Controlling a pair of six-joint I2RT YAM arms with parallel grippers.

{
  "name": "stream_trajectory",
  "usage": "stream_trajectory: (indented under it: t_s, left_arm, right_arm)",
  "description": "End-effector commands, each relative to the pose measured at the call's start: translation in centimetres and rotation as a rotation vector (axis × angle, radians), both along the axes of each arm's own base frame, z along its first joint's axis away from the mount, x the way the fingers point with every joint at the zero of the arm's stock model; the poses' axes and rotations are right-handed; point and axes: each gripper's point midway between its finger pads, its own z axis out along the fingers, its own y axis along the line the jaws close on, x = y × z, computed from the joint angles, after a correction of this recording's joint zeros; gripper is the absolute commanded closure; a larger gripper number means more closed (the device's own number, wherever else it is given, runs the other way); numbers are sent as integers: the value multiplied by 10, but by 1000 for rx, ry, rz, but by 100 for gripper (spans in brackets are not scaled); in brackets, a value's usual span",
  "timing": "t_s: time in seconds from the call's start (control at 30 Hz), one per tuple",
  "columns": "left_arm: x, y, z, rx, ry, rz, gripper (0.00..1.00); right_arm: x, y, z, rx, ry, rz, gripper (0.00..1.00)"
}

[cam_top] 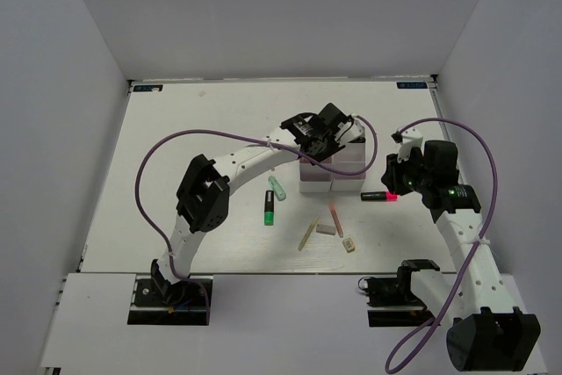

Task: Sort the stationery into containers
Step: Place the stationery in the storage box, then pick up the stationery from the center of the board.

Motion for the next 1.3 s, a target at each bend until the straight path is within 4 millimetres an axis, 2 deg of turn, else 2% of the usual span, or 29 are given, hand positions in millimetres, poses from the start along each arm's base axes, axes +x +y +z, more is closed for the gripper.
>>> stream_trajectory:
  t_s: [0.0, 0.1, 0.2, 0.27, 0.3, 0.33, 0.37, 0.43, 0.47, 0.5, 0.53, 0.57, 0.6, 0.63, 0.67, 0.7, 0.73, 0.77, 0.8, 0.83, 0.87, 0.9, 0.93, 0.97, 1.0, 1.07, 1.13, 1.27]
  left_arm:
    - [3, -2, 6, -17, -21, 16, 50]
    - [5, -2, 8, -25, -28, 20, 46]
    - [5, -3, 12, -34, -31, 23, 48]
    - [3, -3, 19, -47, -32, 30, 61]
    - [-3, -5, 26, -67, -27, 37, 81]
    - [-5, -4, 32, -81, -35, 47, 88]
    - [-10, -3, 48, -111, -53, 55, 92]
    - [-23, 12, 58, -171, -49, 134, 94]
    - [-32, 29, 85, -240, -86, 171, 94]
    - [-35, 48, 72, -164, -101, 144, 94]
    - [-34, 63, 72, -311, -55, 403, 77]
    - [-43, 82, 69, -381, -13, 542, 68]
    - [-49, 100, 65, -408, 16, 628, 65]
    - [-58, 129, 46, -394, 101, 803, 54]
    - [-57, 139, 39, -459, 169, 937, 46]
    - [-64, 149, 19, -442, 241, 990, 42]
    - [-62, 150, 13, -488, 278, 1074, 42]
    - [-64, 148, 8, -496, 314, 1088, 42]
    - [-63, 151, -6, -468, 335, 1128, 42]
    - [-61, 150, -5, -498, 351, 1195, 41]
    - [-58, 152, -8, -503, 370, 1227, 41]
    - [-55, 151, -17, -481, 391, 1259, 41]
    - [-53, 147, -18, -510, 420, 1326, 41]
    - [-51, 142, -16, -534, 471, 1338, 39]
    - [-49, 138, -24, -533, 498, 1372, 39]
    - [-43, 126, -34, -566, 563, 1396, 38]
    - [-43, 116, -40, -592, 618, 1423, 38]
    - [-29, 100, -50, -663, 641, 1473, 37]
  right_arm:
    - [3, -1, 4, 1, -27, -1, 68]
    - [3, 0, 4, 0, -25, 1, 68]
    - [3, -1, 1, 0, -13, -3, 68]
    - [2, -1, 3, 0, -23, 0, 68]
    - [3, -1, 4, 1, -27, -1, 68]
    - [3, 0, 4, 3, -25, 1, 71]
    - [2, 0, 3, 4, -23, 2, 82]
    - [2, 0, 4, 0, -28, 2, 92]
    - [3, -2, 5, -4, -32, -3, 95]
    - [3, -1, 5, -5, -32, -3, 80]
    - [3, -2, 3, -9, -32, -5, 63]
    - [3, -2, 3, -8, -29, -8, 46]
    - [4, -2, 4, -8, -30, -9, 21]
    - [3, -2, 4, -8, -29, -3, 17]
    - [2, -2, 1, -9, -8, -5, 17]
    - [3, -2, 2, -8, -6, -7, 32]
    - [3, -1, 1, -4, -2, -3, 47]
    - [3, -1, 2, -1, -6, -4, 61]
    - [3, -1, 3, -1, -10, -7, 74]
    - [3, -2, 3, 1, -9, -12, 86]
    - [4, -2, 4, -1, -19, -15, 84]
    - [4, -3, 4, -3, -24, -20, 78]
    - [4, -3, 4, -3, -24, -21, 60]
    - [5, -3, 5, -4, -26, -23, 52]
    - [5, -4, 4, -4, -23, -29, 48]
    - [4, -4, 3, -3, -18, -28, 50]
    - [5, -4, 4, -6, -22, -25, 56]
    - [5, -5, 4, -12, -26, -28, 59]
